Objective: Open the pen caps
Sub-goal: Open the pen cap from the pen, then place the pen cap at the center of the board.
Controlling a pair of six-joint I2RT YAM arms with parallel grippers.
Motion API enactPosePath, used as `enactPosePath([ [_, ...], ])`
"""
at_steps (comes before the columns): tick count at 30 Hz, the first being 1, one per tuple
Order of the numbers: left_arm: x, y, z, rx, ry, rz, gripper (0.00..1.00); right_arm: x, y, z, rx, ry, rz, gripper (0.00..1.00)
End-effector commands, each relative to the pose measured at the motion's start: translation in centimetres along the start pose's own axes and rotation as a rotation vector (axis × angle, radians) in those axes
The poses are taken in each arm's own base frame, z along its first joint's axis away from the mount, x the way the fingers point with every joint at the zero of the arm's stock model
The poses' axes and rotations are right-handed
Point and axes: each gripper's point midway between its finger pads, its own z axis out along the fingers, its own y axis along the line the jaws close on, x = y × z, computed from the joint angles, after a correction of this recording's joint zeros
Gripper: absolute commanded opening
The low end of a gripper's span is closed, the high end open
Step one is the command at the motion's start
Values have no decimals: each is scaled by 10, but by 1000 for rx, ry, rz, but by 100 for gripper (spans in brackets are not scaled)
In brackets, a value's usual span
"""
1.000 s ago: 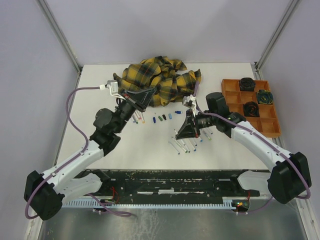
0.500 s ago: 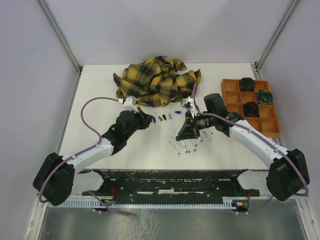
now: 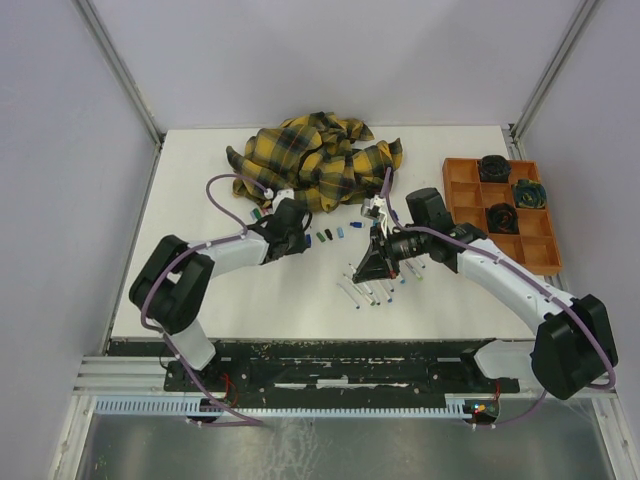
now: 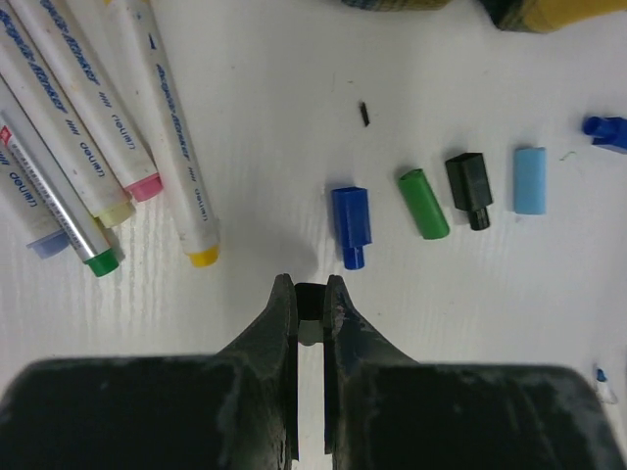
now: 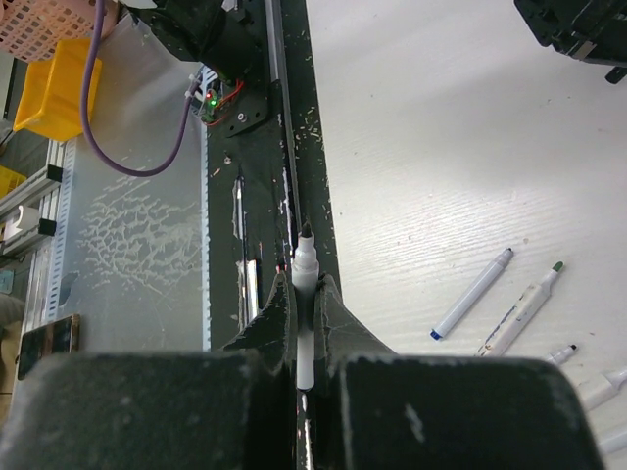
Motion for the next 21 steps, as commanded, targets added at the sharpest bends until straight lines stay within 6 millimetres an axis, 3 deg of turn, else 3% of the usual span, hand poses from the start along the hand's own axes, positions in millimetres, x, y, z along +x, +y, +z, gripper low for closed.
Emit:
enactPosePath([
  [1, -12, 14, 3, -101, -20, 43, 3, -12, -1, -1, 6, -14, -52, 1],
  [11, -14, 14, 15, -140, -2, 72, 6, -11, -2, 0, 6, -9, -45, 2],
  [13, -13, 15, 16, -145, 0, 72, 14, -11, -2, 0, 6, -8, -46, 2],
  [21, -18, 16, 15, -164, -11, 69, 31, -10, -2, 2, 6, -3, -43, 2],
])
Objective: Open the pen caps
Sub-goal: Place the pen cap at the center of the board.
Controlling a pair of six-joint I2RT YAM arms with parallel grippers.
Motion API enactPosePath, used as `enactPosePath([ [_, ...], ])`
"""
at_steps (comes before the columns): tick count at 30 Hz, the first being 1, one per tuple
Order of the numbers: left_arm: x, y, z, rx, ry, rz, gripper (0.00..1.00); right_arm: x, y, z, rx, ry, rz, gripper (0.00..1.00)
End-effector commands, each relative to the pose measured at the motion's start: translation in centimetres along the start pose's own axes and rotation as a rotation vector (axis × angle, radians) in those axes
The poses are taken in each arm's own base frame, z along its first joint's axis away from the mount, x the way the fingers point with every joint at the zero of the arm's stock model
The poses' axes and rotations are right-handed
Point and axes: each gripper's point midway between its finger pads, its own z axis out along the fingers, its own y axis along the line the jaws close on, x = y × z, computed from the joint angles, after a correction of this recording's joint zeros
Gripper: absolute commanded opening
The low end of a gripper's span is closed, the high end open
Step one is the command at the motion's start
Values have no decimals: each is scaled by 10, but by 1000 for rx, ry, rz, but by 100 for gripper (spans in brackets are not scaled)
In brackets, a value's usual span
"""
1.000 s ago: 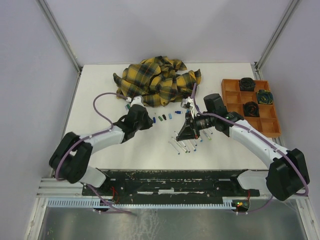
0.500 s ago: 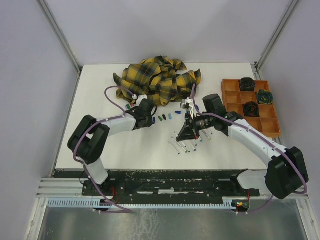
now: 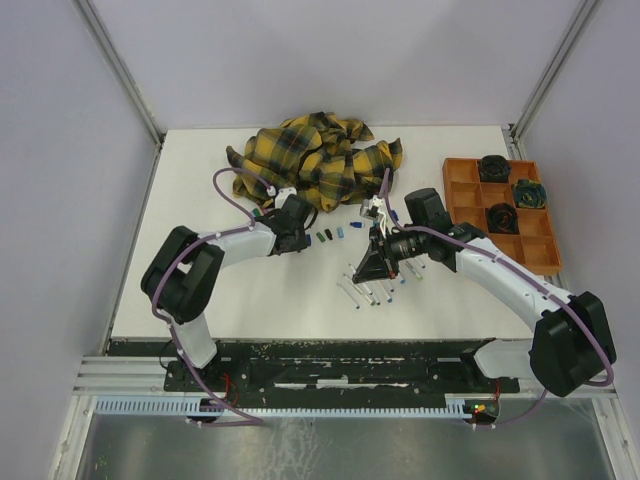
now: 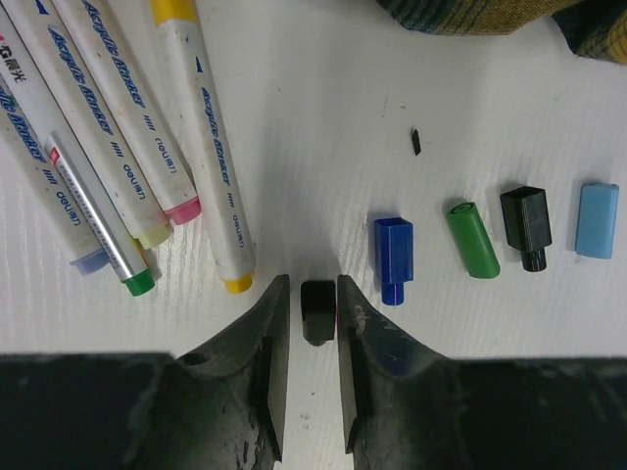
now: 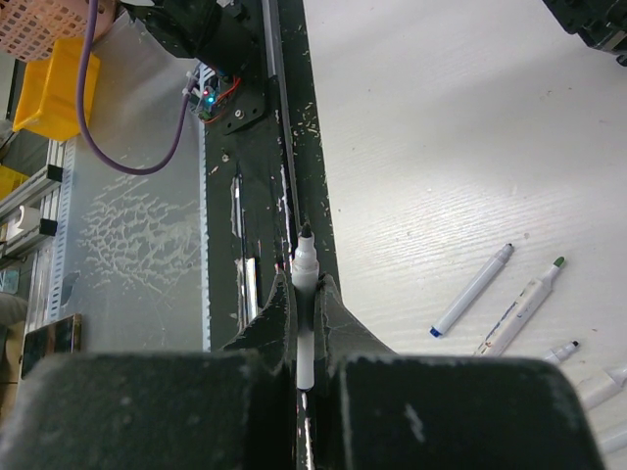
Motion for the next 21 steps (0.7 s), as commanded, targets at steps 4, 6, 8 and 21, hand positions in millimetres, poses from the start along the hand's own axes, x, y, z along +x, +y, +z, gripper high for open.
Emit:
enactPosePath([
  [4, -21, -3, -5, -6, -52, 28, 37, -12, 1, 1, 6, -10, -58, 2],
  [6, -24, -4, -8, 3, -59, 25, 38, -12, 0, 2, 10, -8, -60, 2],
  [8, -28, -6, -14, 15, -71, 13, 38, -11, -1, 2, 17, -4, -64, 2],
  [21, -66, 0, -110, 238, -341, -84, 42, 22, -42, 36, 324, 130, -38, 3],
])
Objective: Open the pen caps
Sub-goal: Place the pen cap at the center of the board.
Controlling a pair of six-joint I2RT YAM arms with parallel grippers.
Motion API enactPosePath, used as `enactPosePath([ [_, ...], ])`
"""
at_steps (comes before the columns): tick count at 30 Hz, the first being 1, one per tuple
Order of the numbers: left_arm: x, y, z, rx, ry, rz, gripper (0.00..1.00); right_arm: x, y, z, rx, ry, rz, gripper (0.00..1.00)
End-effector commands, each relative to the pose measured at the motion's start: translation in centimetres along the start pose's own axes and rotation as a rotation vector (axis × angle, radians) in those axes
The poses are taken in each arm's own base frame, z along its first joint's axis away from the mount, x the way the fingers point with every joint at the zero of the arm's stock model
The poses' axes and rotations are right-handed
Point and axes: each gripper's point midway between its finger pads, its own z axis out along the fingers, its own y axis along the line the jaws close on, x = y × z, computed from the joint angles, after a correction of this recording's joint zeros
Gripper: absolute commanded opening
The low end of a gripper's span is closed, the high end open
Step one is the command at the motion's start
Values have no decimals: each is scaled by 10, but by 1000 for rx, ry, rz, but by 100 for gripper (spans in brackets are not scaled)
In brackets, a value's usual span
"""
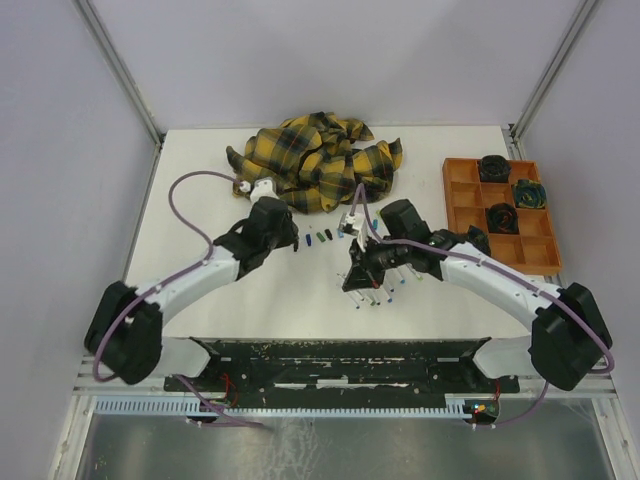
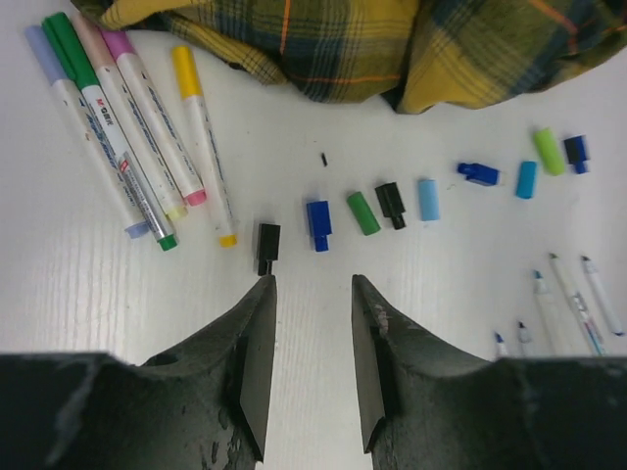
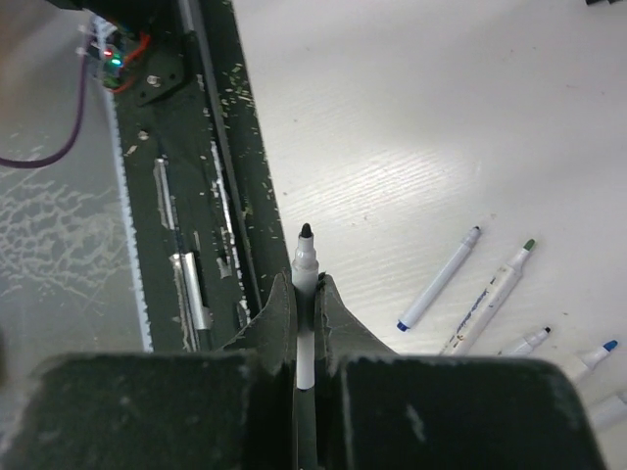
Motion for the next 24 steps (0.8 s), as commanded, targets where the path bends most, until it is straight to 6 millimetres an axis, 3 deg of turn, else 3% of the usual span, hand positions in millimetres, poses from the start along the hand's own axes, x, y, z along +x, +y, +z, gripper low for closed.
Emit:
enactPosePath([
  [1, -30, 0, -38, 105, -177, -6, 43, 8, -33, 21, 218, 46, 80, 3],
  [7, -27, 9, -75, 239, -307, -23, 46, 28, -49, 55, 408, 136, 212, 3],
  [11, -20, 5, -87, 334, -335, -20, 49, 40, -60, 68, 530, 201, 245, 4],
  [24, -21, 4, -97, 365, -353, -19, 50, 50, -72, 75, 678, 200, 258, 9],
])
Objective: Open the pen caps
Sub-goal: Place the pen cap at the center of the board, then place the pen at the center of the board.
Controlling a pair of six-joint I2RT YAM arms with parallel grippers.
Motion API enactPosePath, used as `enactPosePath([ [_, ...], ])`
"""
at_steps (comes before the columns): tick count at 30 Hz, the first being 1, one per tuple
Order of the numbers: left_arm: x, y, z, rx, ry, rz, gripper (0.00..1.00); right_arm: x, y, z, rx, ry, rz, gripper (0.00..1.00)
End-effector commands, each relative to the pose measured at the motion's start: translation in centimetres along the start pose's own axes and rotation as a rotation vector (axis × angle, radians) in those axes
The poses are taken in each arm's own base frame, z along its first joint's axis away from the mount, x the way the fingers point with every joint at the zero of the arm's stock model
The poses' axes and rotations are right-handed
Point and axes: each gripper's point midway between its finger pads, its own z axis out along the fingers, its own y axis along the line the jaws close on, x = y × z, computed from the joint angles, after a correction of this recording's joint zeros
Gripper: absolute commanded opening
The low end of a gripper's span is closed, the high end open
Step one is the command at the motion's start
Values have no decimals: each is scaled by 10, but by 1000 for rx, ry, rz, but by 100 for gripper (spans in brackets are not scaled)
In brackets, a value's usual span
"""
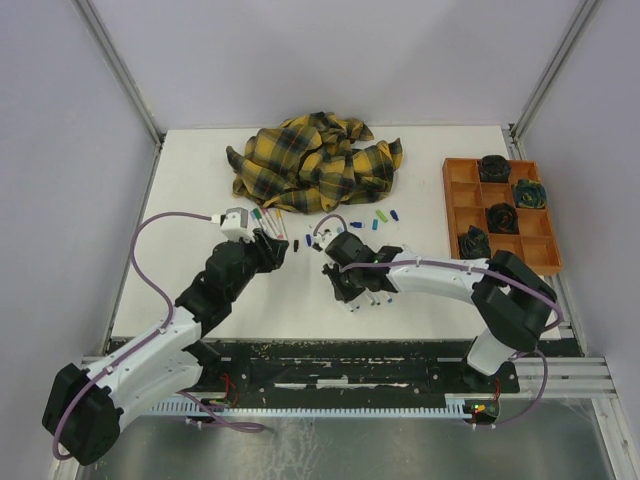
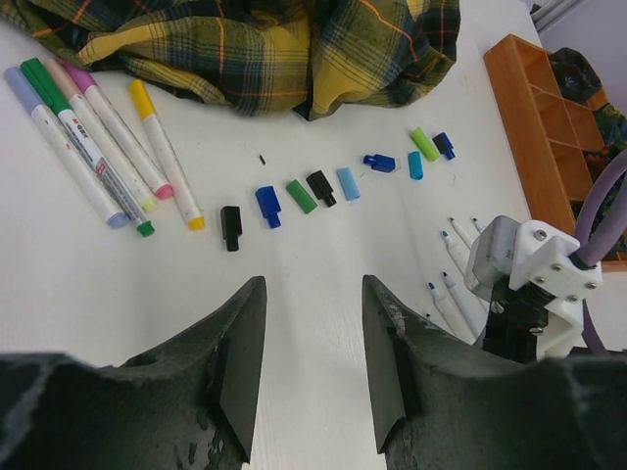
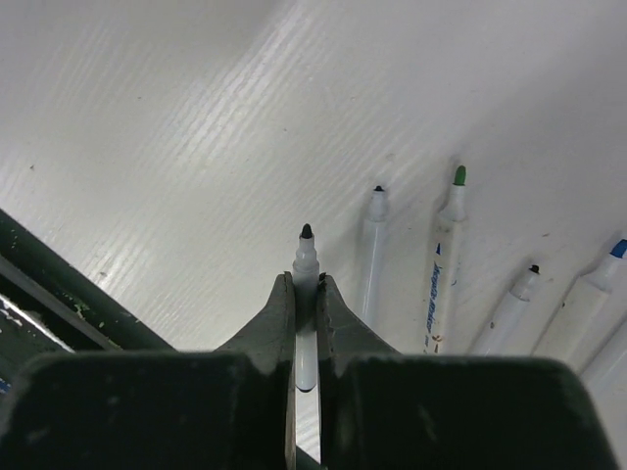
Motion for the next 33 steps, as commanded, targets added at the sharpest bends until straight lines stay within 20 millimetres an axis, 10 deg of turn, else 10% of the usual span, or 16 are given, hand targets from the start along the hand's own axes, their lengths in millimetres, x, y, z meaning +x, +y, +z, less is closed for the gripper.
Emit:
enactPosePath([
  [1, -19, -11, -2, 48, -70, 16, 50, -17, -2, 4, 62, -48, 46, 9],
  [15, -1, -5, -6, 56, -30, -13, 50, -6, -1, 18, 97, 3, 21, 14],
  [22, 3, -8, -9, 75, -7, -19, 50, -3, 0, 21, 90, 25, 1, 33],
  [33, 6, 11, -11, -10, -15, -8, 51, -29, 5, -1, 58, -46, -99, 38],
])
